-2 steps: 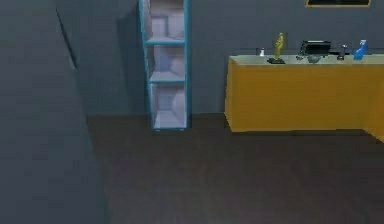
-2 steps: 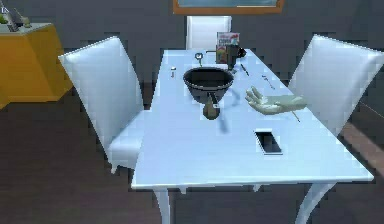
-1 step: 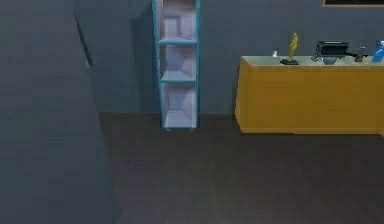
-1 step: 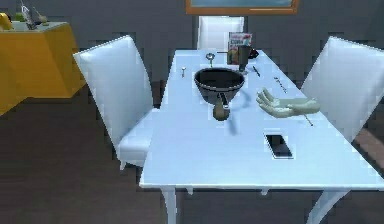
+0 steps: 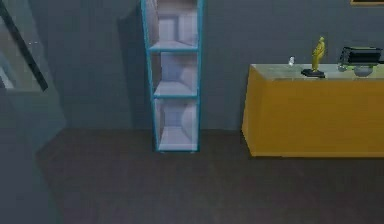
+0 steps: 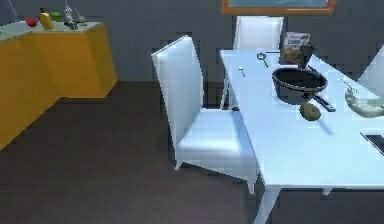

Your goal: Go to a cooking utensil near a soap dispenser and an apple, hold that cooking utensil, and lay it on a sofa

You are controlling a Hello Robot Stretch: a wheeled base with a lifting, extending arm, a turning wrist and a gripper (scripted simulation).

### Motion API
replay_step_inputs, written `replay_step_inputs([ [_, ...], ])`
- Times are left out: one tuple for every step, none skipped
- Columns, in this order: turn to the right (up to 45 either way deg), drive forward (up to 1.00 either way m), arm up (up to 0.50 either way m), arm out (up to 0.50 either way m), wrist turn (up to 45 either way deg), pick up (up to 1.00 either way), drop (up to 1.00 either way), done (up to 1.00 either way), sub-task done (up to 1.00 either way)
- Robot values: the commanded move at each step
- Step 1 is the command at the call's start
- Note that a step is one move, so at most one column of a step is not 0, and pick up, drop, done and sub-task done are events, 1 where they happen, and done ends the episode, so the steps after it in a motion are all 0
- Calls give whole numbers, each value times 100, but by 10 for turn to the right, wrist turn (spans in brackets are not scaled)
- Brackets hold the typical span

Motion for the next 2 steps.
replay_step_inputs([
  [450, 0, 0, 0, 0, 0, 0, 0, 0],
  [90, 0, 0, 0, 0, 0, 0, 0, 0],
])
